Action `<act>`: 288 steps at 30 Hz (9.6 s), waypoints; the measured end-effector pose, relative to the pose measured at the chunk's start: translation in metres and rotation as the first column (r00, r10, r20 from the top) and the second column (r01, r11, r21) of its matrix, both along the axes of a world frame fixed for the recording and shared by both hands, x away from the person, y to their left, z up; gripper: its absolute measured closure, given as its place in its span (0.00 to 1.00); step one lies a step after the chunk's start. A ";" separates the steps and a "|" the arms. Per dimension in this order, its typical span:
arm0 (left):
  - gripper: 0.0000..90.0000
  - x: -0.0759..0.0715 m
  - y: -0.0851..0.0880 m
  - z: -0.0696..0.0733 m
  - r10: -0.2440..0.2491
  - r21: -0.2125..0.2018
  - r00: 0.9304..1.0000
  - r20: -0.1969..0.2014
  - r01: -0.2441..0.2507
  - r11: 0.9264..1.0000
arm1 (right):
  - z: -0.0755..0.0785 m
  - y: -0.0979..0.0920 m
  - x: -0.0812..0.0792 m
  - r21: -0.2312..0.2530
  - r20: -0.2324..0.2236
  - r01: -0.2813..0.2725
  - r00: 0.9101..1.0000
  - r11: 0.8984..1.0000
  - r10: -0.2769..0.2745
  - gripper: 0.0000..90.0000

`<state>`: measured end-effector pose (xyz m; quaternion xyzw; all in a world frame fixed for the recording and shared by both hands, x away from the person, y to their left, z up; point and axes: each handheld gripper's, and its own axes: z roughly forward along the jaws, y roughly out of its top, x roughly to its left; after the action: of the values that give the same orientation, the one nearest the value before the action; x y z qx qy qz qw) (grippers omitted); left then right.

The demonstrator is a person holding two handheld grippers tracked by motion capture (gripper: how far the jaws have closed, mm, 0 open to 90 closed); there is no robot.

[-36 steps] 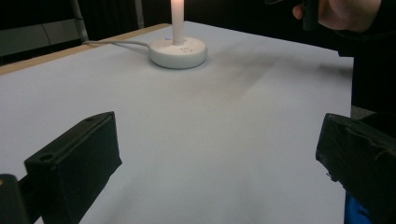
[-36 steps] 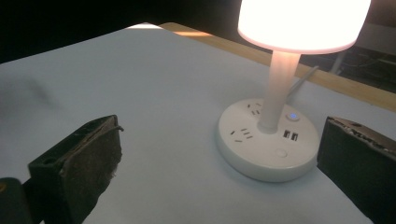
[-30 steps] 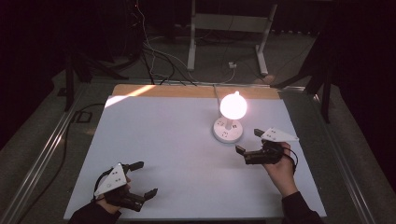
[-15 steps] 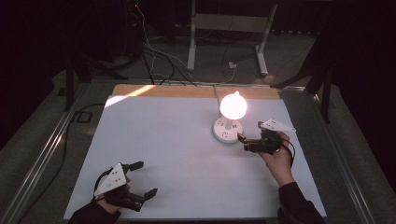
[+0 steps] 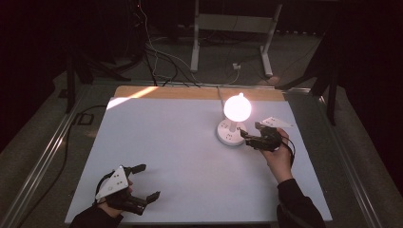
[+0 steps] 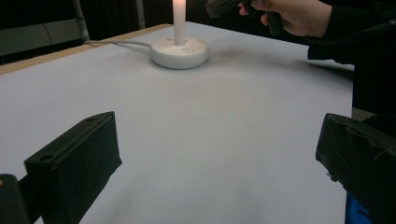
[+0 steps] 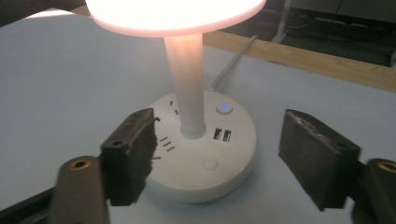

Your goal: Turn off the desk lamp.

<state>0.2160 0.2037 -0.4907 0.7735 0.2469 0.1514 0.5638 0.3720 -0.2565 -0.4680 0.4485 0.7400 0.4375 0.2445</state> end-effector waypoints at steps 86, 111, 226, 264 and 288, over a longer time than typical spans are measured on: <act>0.00 0.001 0.000 -0.001 -0.005 0.000 1.000 -0.012 0.005 1.000 | -0.009 0.020 0.017 -0.070 -0.094 0.050 0.994 0.996 -0.056 1.00; 0.00 0.001 0.000 -0.001 0.000 0.001 1.000 -0.015 0.000 1.000 | -0.032 0.023 0.022 -0.112 -0.140 0.045 0.988 0.993 -0.061 1.00; 0.00 0.000 0.000 0.000 0.002 0.005 1.000 -0.006 -0.002 1.000 | -0.005 0.018 0.017 0.009 -0.231 -0.165 0.959 0.986 0.163 0.00; 0.00 -0.001 -0.001 0.001 0.004 0.005 1.000 -0.002 -0.004 1.000 | -0.012 -0.026 -0.072 0.021 -0.225 -0.260 0.939 0.965 0.258 0.00; 0.00 -0.001 -0.002 0.000 0.000 0.010 1.000 -0.003 0.000 1.000 | -0.047 -0.061 -0.109 0.009 -0.205 -0.282 0.939 0.959 0.278 0.00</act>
<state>0.2152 0.2021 -0.4907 0.7764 0.2469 0.1514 0.5597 0.2626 -0.3172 -0.5153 0.3788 0.8219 0.4118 0.1071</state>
